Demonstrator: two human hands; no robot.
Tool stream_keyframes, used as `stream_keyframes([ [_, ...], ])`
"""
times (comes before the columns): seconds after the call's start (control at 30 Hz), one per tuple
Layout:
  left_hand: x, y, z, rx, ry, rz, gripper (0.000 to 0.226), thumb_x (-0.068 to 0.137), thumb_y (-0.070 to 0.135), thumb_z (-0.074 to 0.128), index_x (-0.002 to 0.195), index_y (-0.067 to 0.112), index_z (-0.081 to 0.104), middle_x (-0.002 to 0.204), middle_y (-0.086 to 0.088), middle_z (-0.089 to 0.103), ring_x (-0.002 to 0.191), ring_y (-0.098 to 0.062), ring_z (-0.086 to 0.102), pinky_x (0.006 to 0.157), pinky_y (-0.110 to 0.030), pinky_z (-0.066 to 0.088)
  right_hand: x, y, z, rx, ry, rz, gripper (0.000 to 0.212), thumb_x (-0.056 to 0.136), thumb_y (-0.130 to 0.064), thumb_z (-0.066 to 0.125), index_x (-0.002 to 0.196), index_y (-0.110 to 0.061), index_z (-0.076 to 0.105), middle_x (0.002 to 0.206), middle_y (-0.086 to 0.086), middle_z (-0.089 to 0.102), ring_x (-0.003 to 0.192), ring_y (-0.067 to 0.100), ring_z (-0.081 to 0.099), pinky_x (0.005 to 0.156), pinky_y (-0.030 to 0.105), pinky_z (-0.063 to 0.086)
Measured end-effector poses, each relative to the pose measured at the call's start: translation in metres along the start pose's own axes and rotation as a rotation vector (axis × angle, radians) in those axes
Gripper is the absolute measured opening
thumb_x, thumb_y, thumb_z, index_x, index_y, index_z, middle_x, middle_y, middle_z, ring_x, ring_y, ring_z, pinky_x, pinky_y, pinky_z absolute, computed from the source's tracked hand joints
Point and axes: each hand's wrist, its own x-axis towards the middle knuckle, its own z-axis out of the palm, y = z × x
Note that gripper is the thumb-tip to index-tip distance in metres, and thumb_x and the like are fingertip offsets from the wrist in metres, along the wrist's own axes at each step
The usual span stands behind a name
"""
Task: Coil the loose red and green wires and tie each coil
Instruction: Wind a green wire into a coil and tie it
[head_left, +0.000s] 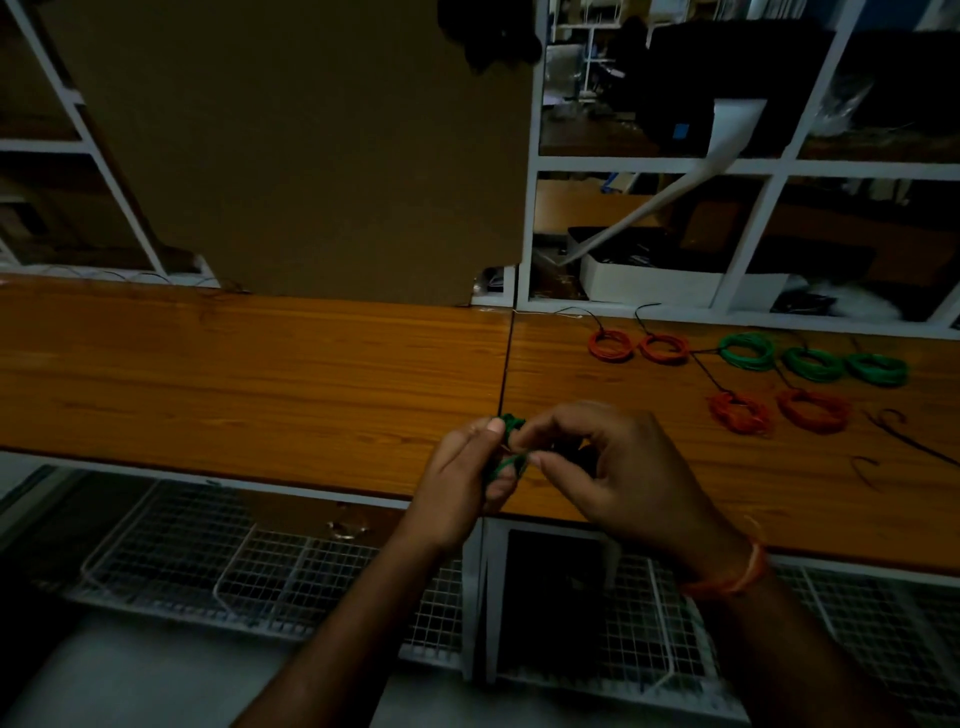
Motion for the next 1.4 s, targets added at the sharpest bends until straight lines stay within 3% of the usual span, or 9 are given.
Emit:
stream_keyframes([
  [0.23,0.0,-0.002,-0.004,-0.027,-0.14,-0.041,0.036,0.101,0.04,0.045,0.08,0.016,0.059,0.061,-0.004,0.025,0.053,-0.02,0.016,0.05,-0.033,0.014,0.005,0.018,0.007,-0.034,0.181,0.049,0.022,0.09,-0.013,0.074,0.107,-0.028,0.073,0.095,-0.017,0.067,0.089,0.006,0.064,0.066,0.026,0.055],
  [0.43,0.0,-0.005,-0.009,-0.5,-0.207,-0.164,0.034,0.098,0.038,0.048,0.071,0.018,0.052,0.053,0.005,0.026,0.044,-0.011,0.011,0.044,-0.023,0.011,-0.005,0.039,0.017,0.142,0.187,0.19,0.018,0.101,-0.027,0.059,0.109,-0.027,0.075,0.102,-0.011,0.072,0.096,0.007,0.068,0.079,0.039,0.058],
  [0.53,0.002,-0.007,-0.011,-0.722,-0.275,-0.231,0.037,0.099,0.043,0.046,0.071,0.019,0.051,0.052,0.008,0.024,0.043,-0.009,0.012,0.042,-0.023,0.014,-0.012,0.039,0.029,0.176,0.147,0.202,0.033,0.104,-0.034,0.048,0.097,-0.014,0.073,0.08,-0.001,0.066,0.077,0.013,0.063,0.067,0.042,0.05],
  [0.7,0.006,-0.003,-0.013,-1.009,-0.153,-0.198,0.04,0.105,0.037,0.039,0.07,0.021,0.051,0.05,0.009,0.021,0.041,-0.007,0.013,0.04,-0.021,0.016,-0.024,0.048,0.042,0.268,0.196,0.319,0.03,0.102,-0.04,0.047,0.088,-0.028,0.07,0.063,-0.015,0.051,0.056,0.003,0.047,0.055,0.024,0.036],
  [0.93,0.01,0.005,-0.024,-0.934,0.123,-0.189,0.031,0.1,0.035,0.041,0.073,0.02,0.047,0.049,0.01,0.029,0.037,-0.003,0.018,0.037,-0.018,0.015,-0.049,0.053,0.054,0.024,0.028,0.34,0.02,0.104,-0.025,0.055,0.099,-0.022,0.074,0.069,-0.008,0.065,0.06,0.006,0.06,0.057,0.031,0.047],
  [1.13,0.006,0.006,-0.03,-0.806,0.1,-0.241,0.034,0.105,0.033,0.038,0.076,0.019,0.048,0.049,0.009,0.028,0.035,-0.002,0.025,0.036,-0.018,0.016,-0.046,0.056,0.029,-0.138,0.308,0.313,0.019,0.102,-0.025,0.059,0.086,-0.033,0.067,0.061,-0.009,0.061,0.056,0.004,0.06,0.049,0.016,0.039],
  [1.2,0.007,0.004,-0.029,-0.817,0.136,-0.235,0.034,0.105,0.032,0.037,0.077,0.019,0.048,0.05,0.009,0.028,0.036,-0.003,0.025,0.037,-0.018,0.015,-0.041,0.056,0.024,-0.293,0.167,0.291,0.022,0.102,-0.031,0.058,0.081,-0.033,0.064,0.062,-0.006,0.063,0.055,0.006,0.059,0.052,0.029,0.046],
  [1.3,0.012,0.004,-0.038,-0.867,0.218,-0.186,0.028,0.101,0.033,0.041,0.078,0.019,0.048,0.05,0.009,0.029,0.036,-0.003,0.025,0.039,-0.018,0.014,-0.042,0.053,0.034,-0.499,-0.147,0.284,0.024,0.104,-0.035,0.049,0.114,-0.03,0.07,0.091,-0.003,0.074,0.079,0.02,0.068,0.065,0.035,0.054],
  [1.4,0.015,0.006,-0.048,-0.841,0.294,-0.138,0.029,0.104,0.035,0.039,0.081,0.02,0.047,0.05,0.008,0.031,0.037,-0.003,0.026,0.041,-0.018,0.014,-0.058,0.052,0.048,-0.563,-0.162,0.124,0.027,0.096,-0.026,0.053,0.116,-0.03,0.07,0.103,-0.004,0.074,0.088,0.026,0.069,0.07,0.036,0.053],
])
